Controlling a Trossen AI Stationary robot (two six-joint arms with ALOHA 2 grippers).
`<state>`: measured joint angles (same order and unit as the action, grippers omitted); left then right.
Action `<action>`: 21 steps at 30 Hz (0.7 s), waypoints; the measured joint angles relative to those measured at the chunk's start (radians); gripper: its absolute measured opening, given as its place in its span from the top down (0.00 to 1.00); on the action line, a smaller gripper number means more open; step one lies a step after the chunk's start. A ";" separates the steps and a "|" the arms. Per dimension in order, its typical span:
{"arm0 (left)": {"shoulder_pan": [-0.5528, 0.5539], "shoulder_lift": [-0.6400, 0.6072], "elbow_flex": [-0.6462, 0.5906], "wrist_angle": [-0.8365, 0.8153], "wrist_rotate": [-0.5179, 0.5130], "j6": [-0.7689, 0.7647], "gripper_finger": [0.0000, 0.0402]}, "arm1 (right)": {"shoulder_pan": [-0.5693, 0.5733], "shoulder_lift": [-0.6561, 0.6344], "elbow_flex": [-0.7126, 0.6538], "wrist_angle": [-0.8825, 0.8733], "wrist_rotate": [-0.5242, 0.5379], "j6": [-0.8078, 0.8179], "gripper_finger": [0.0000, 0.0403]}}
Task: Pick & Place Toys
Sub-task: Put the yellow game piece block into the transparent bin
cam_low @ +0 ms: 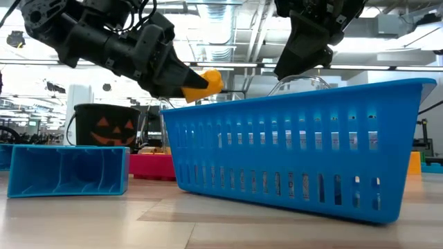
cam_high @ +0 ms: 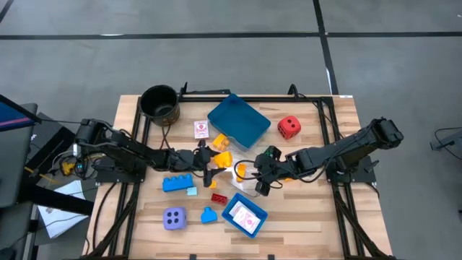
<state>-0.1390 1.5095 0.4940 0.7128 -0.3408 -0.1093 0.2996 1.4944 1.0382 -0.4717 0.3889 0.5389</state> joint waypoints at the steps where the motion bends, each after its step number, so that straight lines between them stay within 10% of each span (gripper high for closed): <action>1: 0.000 0.000 0.000 0.000 0.000 0.000 0.34 | 0.000 0.000 0.000 0.000 0.000 0.000 0.66; 21: 0.010 -0.001 0.000 -0.027 0.000 0.000 0.30 | 0.000 0.000 0.000 0.000 0.000 0.002 0.66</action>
<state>-0.1295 1.5085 0.4938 0.6862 -0.3405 -0.1093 0.2996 1.4944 1.0382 -0.4713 0.3889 0.5407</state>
